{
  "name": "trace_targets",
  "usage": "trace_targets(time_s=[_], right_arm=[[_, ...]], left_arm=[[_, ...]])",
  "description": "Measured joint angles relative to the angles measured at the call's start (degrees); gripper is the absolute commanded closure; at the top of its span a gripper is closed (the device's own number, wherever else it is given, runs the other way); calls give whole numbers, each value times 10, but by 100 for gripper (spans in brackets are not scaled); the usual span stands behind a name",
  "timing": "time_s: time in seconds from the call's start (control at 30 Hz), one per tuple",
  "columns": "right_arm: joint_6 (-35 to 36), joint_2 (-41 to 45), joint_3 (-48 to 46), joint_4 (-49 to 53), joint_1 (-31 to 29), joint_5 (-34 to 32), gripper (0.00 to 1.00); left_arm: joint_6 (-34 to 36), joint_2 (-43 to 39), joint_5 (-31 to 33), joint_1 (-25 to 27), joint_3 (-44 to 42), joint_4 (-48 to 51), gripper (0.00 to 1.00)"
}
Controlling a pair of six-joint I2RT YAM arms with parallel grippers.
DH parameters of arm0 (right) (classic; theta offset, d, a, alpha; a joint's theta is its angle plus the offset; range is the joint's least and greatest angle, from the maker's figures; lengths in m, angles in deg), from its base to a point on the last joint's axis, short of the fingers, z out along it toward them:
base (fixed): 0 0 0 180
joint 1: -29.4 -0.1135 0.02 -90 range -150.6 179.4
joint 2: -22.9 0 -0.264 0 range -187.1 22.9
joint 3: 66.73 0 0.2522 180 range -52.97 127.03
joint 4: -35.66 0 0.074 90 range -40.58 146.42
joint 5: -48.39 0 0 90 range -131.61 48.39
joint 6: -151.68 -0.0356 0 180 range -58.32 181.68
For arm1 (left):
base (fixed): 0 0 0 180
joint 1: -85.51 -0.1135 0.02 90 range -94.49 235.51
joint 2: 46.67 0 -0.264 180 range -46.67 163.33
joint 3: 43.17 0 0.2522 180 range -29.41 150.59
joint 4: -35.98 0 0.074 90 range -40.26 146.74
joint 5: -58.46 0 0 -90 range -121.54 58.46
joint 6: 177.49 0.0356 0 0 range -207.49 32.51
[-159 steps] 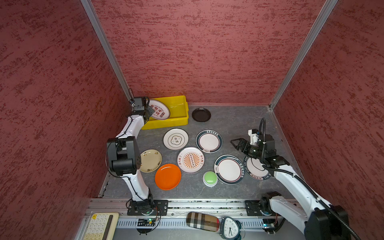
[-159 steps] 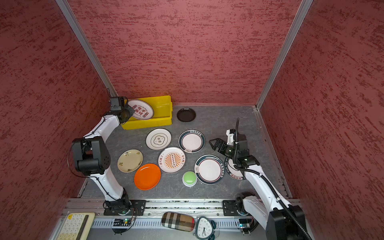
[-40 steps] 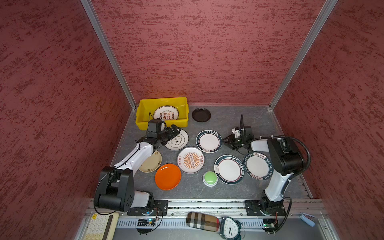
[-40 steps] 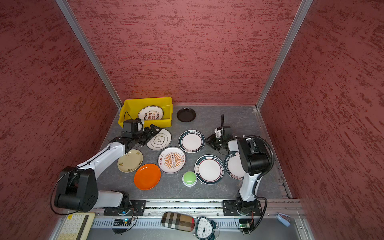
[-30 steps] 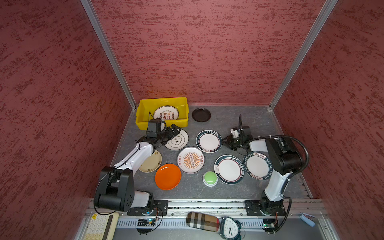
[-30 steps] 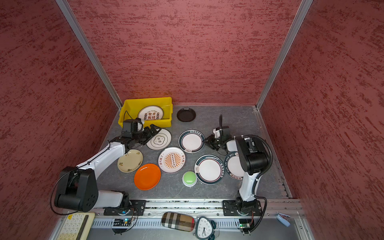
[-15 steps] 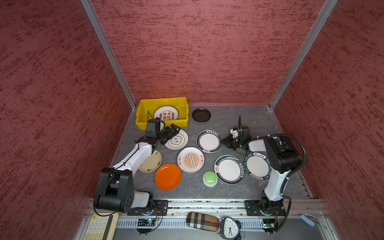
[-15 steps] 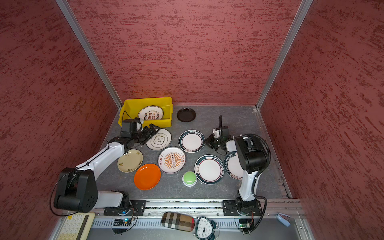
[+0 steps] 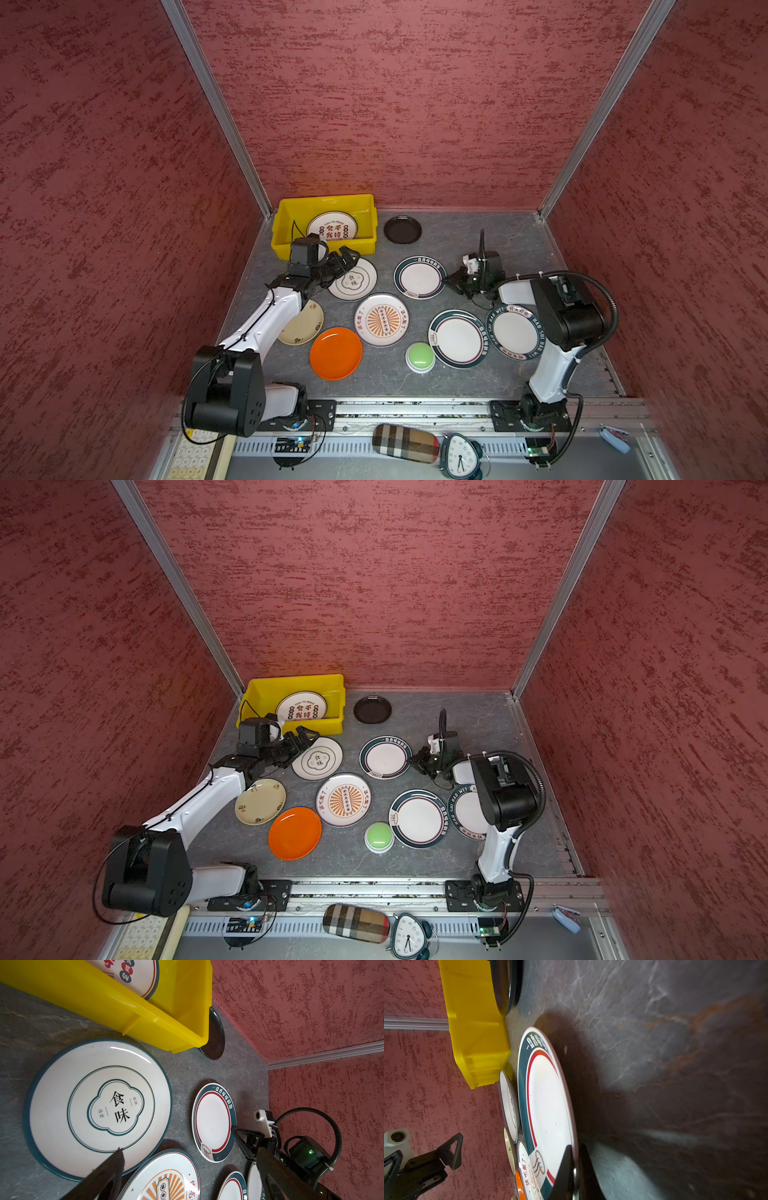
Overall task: Place the plates into the plastic bin on the countertop
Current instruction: 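Tilt the green-rimmed plate upright with the right gripper while the left gripper approaches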
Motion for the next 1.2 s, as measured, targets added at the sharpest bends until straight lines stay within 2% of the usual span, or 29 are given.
trace_targets(time_s=[0.43,0.6,0.87,1.07,1.2], right_arm=[[-37,100,-3,2,0,-5,100],[-54,132,-17,-7,0,-6,100],[-66,156,-37,-10,0,-2,100],[-58,193,-52,-11,0,0,100],[-49,212,-61,-19,0,5,100]], left_arm=[[-15,-9,-11,14,0,0,1],[-20,0,-15,44,5,-8,1],[-29,70,-21,108,54,-23,1],[-43,116,-55,129,80,-46,15],[-47,138,-67,131,100,-55,34]])
